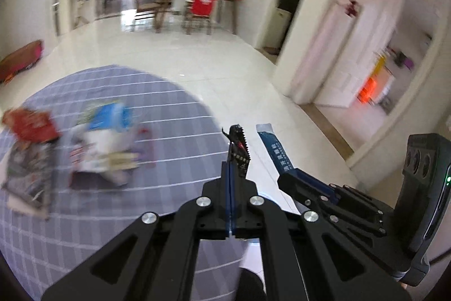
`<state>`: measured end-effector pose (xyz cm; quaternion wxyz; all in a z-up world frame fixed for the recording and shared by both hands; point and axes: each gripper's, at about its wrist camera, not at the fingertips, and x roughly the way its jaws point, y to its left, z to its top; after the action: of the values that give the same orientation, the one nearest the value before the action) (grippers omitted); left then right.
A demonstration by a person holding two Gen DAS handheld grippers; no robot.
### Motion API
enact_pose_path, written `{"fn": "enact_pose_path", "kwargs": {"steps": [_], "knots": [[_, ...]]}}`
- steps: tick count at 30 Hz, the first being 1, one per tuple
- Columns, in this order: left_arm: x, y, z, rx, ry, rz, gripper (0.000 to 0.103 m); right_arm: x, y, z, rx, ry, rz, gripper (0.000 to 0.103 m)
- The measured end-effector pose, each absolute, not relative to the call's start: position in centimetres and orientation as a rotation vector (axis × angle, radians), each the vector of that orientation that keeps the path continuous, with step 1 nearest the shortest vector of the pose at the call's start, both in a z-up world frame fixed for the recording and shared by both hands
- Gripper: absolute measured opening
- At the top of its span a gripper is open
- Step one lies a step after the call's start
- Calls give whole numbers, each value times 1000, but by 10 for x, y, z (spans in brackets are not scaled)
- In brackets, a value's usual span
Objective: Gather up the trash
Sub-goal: 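Carry both items over the blue bucket and open both tools to drop them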
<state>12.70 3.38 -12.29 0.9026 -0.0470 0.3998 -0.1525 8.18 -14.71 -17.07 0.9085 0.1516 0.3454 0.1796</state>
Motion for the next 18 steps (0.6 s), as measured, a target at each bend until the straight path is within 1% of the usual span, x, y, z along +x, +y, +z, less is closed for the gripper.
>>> {"fn": "enact_pose_path", "kwargs": {"steps": [7,10,11,12,13,14,18], "knots": [[158,-51,-152,-4,887,-445,1,81,-219,-199,384,740,226,16],[169,-77,-166,26,908,-471,1,85,-242,-213,410,739,169,19],[173,-84,-171,35,914,-476,1,87,-250,-218,417,742,154,27],[179,-93,-177,50,930,-480,1,91,-259,-228,431,761,127,47],[181,-99,-182,57,943,-482,1,92,-264,-234,445,770,112,55],[184,-104,-186,62,954,-484,1,92,-269,-238,457,776,105,57],[189,-123,-202,92,990,-492,1,86,-286,-248,507,776,88,57]]}}
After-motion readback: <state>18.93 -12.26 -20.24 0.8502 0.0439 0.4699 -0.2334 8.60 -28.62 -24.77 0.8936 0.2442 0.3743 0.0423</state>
